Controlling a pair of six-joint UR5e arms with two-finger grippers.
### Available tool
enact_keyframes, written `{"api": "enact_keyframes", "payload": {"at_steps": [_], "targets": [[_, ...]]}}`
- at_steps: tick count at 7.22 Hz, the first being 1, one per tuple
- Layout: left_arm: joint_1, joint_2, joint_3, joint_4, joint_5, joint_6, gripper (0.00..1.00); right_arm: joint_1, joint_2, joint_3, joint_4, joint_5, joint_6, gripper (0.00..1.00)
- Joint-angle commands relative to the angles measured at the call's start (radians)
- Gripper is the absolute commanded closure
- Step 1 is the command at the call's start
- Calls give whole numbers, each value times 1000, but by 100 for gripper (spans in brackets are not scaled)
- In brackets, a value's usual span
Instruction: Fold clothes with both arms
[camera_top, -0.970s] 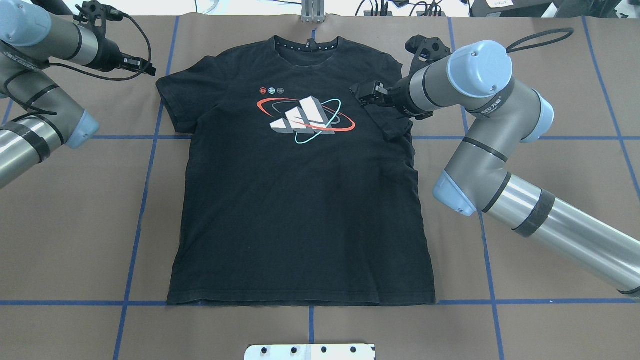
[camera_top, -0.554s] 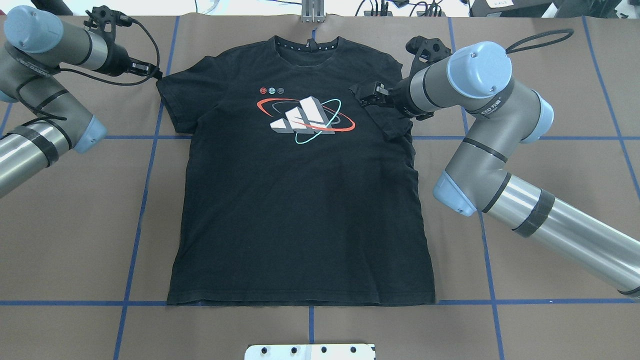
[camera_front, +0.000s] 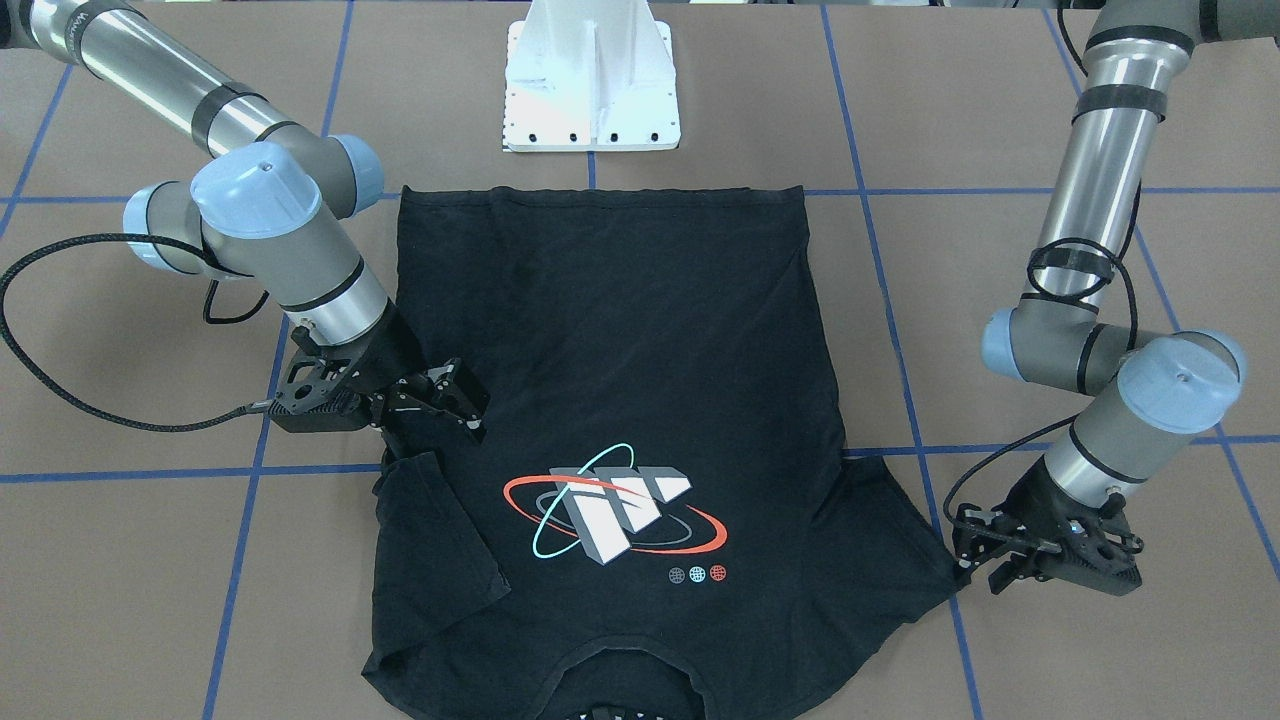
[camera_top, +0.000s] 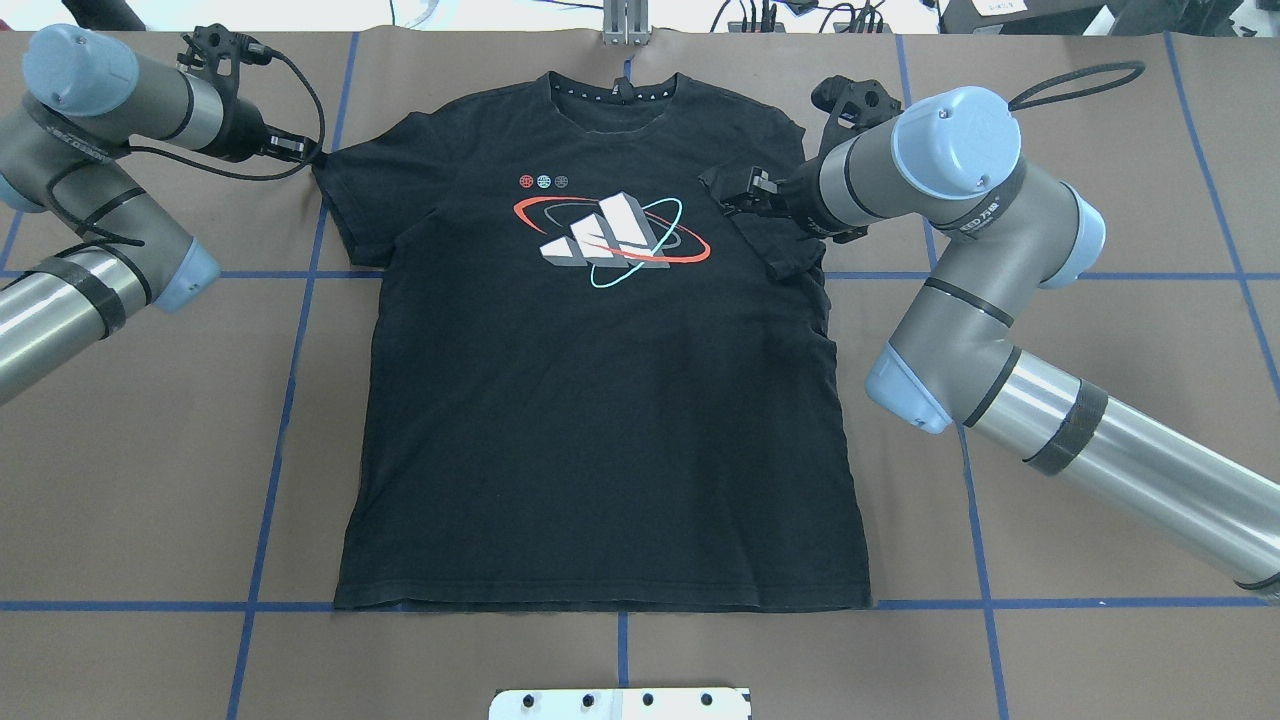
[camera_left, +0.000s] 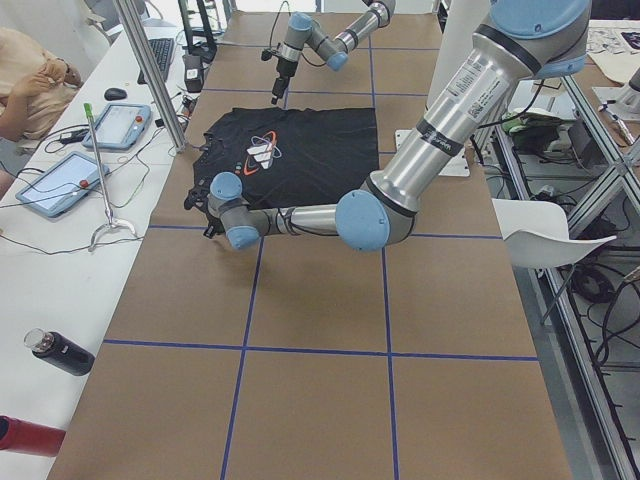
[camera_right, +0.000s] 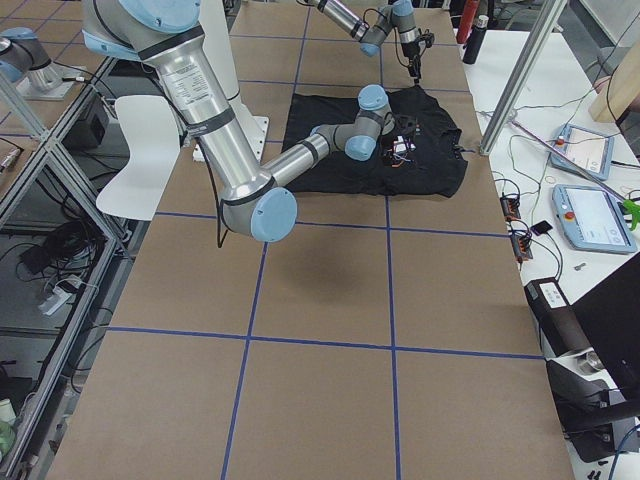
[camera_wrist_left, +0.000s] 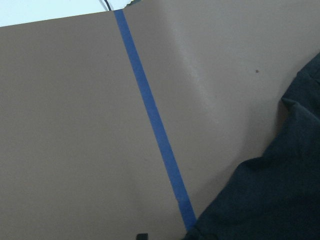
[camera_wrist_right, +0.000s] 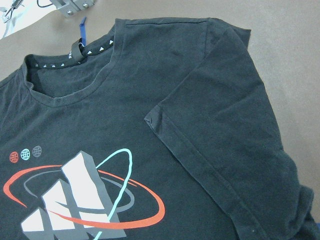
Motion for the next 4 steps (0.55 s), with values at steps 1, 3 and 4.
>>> {"api": "enact_keyframes", "payload": {"at_steps": [1, 3, 4], "targets": [[6, -12, 21, -4, 4, -1, 52, -5, -3, -1, 0, -3, 0, 0], [9, -21, 30, -4, 4, -1, 56, -7, -5, -2, 2, -7, 0, 0], [9, -26, 30, -4, 4, -1, 58, -7, -3, -2, 0, -7, 0, 1]]}}
